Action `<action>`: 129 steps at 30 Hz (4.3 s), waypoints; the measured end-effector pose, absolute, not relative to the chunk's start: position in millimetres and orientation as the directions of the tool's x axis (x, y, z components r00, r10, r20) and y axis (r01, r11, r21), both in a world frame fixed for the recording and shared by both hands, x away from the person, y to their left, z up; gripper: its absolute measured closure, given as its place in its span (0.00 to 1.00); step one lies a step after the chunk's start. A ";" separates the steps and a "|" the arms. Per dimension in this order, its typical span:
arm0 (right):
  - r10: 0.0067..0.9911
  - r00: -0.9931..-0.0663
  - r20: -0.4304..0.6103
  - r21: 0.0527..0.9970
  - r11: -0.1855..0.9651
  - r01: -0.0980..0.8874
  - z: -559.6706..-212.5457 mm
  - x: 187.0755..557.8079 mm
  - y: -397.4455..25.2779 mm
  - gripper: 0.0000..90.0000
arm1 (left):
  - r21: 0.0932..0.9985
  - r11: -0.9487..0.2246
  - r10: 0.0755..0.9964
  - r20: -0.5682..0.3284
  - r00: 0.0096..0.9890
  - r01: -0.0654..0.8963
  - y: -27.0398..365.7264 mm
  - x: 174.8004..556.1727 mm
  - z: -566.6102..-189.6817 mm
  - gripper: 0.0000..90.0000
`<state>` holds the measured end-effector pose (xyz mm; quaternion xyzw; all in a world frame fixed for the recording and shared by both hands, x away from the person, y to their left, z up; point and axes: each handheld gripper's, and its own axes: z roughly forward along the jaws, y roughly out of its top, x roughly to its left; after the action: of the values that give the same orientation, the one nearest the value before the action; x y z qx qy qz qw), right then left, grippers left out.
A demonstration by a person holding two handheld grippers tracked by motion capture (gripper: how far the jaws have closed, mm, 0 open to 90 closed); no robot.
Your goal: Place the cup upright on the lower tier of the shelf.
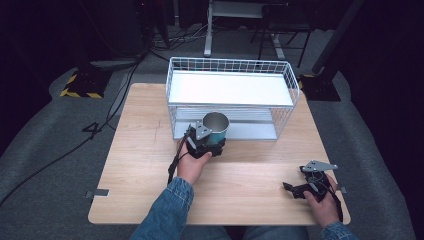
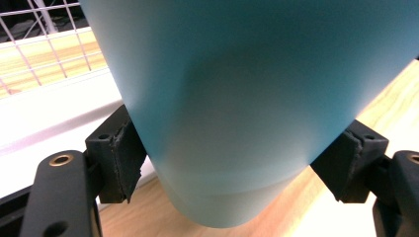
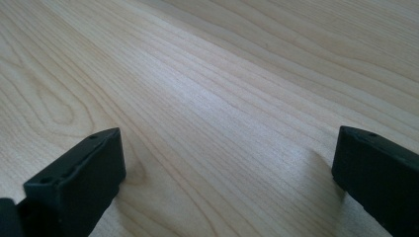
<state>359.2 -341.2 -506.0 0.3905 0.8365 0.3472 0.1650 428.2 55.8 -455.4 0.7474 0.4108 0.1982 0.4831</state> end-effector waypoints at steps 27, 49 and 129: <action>0.768 -0.641 -0.005 0.710 0.454 0.539 -506.0 359.2 -341.1 0.00 | 0.910 -0.122 0.854 -0.108 0.509 0.397 24.1 482.6 -475.2 0.25; 0.768 -0.640 -0.005 0.710 0.454 0.539 -506.0 359.2 -341.1 0.00 | 0.882 -0.126 0.869 -0.123 0.479 0.455 17.5 507.0 -491.2 0.25; 0.773 -0.635 -0.005 0.709 0.450 0.543 -505.9 360.9 -340.0 0.00 | 0.882 -0.286 0.783 -0.010 0.622 0.374 116.9 352.0 -422.3 0.17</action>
<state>360.9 -340.0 -505.9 0.3938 0.8350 0.3464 0.1661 352.0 116.9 -422.3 0.7710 0.3751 0.2199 0.4652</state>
